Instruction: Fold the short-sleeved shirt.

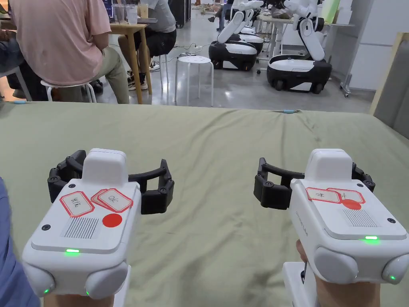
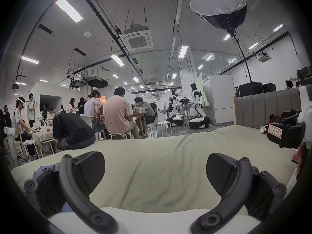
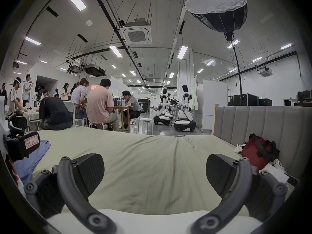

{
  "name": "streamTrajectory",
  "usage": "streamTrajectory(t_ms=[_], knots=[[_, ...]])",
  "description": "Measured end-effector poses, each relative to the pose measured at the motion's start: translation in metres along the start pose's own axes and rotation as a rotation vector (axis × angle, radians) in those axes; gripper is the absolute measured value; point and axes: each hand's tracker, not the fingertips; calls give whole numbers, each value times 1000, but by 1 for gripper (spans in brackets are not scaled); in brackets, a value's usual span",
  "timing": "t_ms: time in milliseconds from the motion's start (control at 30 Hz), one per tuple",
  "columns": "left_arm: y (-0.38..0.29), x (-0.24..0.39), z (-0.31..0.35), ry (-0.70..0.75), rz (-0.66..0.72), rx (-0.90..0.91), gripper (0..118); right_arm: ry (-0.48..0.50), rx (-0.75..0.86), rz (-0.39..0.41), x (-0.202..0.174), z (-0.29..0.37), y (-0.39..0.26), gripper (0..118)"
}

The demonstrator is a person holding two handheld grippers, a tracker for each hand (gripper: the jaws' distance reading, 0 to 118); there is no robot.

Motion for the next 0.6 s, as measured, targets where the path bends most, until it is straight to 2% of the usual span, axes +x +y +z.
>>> streamTrajectory(t_ms=[600], knots=[[4,2,3,-2,12,8,118,-9,-27,30,0,-4,-3,118]])
